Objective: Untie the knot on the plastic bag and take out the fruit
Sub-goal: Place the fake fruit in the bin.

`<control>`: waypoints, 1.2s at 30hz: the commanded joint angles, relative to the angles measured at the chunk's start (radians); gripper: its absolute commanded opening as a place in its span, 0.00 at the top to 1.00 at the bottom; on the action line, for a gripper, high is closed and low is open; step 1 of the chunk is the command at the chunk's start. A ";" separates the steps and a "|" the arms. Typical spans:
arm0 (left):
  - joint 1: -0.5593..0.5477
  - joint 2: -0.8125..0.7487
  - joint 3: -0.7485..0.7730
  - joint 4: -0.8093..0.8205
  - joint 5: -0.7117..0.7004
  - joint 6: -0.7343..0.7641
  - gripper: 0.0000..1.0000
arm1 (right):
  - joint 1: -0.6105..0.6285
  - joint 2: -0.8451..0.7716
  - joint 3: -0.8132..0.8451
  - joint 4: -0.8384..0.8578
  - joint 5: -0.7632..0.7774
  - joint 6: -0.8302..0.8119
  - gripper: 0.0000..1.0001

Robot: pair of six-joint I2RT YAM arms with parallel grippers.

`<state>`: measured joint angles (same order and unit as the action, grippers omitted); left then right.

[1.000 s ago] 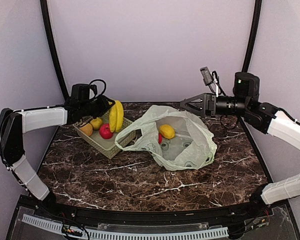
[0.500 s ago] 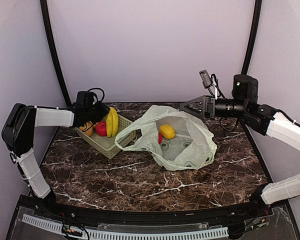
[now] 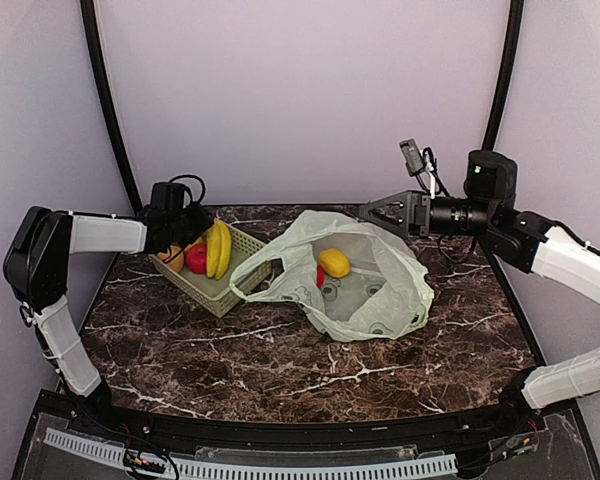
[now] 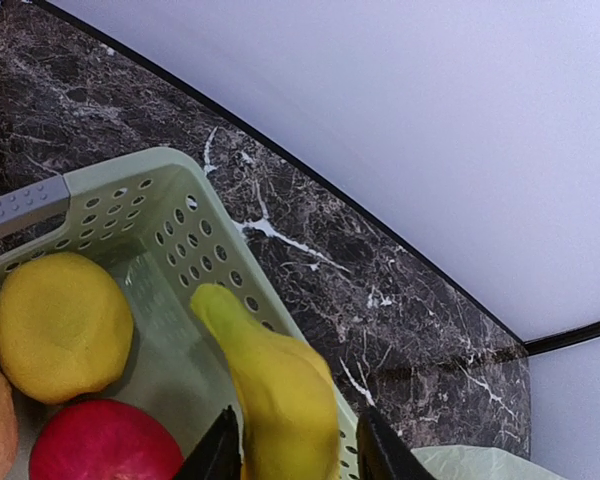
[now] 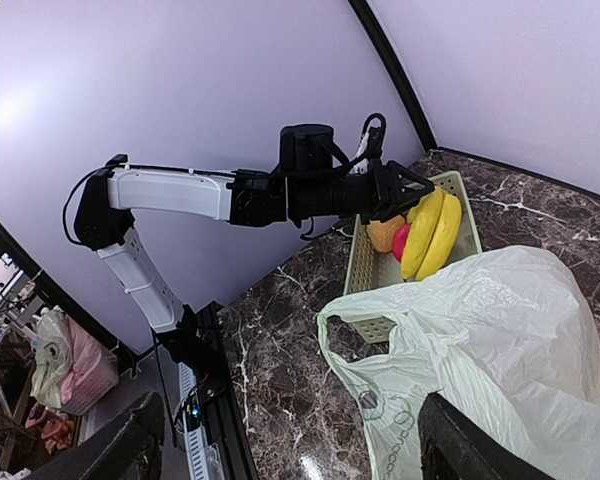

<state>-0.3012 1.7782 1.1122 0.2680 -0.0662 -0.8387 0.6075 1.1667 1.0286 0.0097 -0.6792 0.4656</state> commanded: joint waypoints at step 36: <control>-0.262 -0.440 -0.028 -0.390 0.577 0.594 0.10 | 0.089 0.039 0.083 -0.192 0.153 -0.143 0.16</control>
<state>-0.5194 1.3045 1.0760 -0.0692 0.3504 -0.2382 0.6361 1.1770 1.0565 -0.1028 -0.6186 0.3954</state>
